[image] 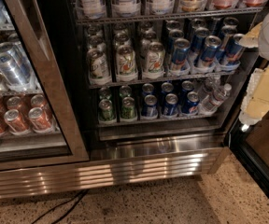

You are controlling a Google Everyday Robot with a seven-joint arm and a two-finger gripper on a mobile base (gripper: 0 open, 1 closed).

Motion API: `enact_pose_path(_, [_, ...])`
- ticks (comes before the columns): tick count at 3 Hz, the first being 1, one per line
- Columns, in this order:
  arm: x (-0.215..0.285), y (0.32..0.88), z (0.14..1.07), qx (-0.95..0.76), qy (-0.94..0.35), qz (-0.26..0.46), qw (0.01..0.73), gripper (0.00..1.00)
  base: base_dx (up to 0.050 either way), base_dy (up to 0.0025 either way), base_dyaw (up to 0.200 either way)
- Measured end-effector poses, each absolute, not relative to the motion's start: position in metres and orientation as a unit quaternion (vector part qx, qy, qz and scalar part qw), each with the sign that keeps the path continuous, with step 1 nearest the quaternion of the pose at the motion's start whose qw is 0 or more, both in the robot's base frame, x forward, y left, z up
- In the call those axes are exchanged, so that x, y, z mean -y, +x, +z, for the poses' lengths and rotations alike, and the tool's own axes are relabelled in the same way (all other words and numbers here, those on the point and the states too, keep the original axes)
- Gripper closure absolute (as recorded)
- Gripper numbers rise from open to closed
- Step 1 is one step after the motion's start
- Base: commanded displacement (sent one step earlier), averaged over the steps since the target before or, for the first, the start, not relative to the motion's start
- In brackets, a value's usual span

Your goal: Close right fridge door

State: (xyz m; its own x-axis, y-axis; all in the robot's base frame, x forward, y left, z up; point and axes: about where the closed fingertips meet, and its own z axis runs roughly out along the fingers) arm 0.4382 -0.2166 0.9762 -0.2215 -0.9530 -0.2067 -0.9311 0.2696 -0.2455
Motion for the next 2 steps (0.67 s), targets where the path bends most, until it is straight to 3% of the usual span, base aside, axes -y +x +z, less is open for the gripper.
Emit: enact_pose_path(2, [0.2166, 0.4382, 0.9762, -0.781, -0.603, -0.034, 0.159, 0.0, -0.05, -0.00001, 0.0])
